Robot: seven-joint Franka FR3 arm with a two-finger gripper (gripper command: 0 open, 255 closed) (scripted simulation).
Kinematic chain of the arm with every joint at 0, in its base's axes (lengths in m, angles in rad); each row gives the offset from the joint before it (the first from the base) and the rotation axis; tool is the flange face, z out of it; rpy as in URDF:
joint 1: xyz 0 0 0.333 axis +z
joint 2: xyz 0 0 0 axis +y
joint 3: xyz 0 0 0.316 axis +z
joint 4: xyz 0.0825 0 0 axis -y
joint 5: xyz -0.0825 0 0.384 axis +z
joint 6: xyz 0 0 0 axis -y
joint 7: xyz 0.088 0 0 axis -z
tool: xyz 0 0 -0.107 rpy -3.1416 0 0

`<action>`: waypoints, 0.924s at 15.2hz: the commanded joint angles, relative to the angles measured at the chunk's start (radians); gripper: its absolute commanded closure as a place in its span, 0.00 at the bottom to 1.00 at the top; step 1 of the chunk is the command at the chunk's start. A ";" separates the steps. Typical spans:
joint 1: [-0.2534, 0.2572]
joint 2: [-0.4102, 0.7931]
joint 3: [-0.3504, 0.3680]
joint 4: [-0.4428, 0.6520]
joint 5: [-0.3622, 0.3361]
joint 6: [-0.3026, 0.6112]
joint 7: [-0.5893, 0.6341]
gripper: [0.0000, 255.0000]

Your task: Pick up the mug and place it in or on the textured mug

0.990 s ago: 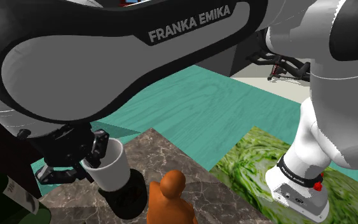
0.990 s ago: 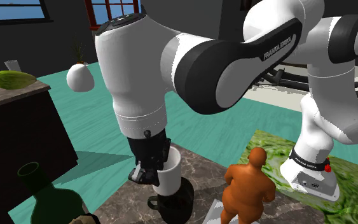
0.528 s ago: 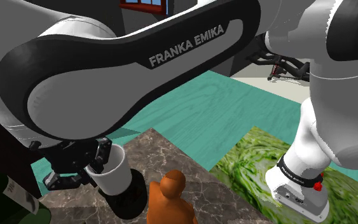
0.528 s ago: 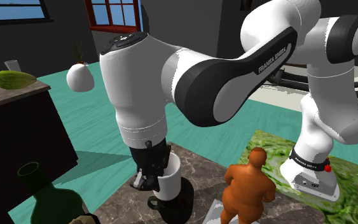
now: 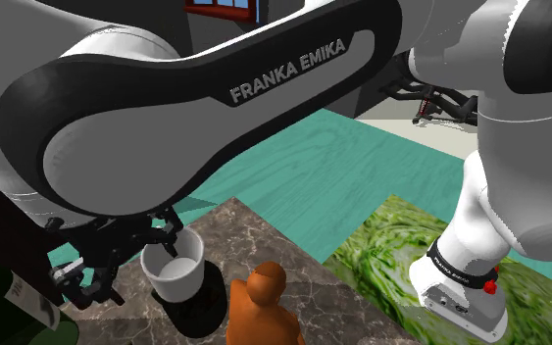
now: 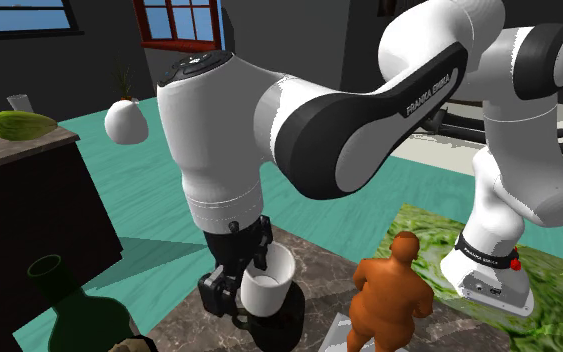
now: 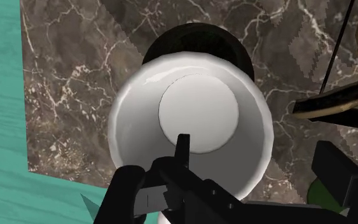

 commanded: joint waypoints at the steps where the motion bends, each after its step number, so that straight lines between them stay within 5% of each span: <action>1: 0.000 0.000 0.000 0.000 0.000 0.000 0.000 0.00; 6: 0.024 0.011 0.003 0.146 -0.001 -0.133 -0.007 0.00; 14: 0.024 0.011 0.003 0.146 -0.001 -0.133 -0.007 0.00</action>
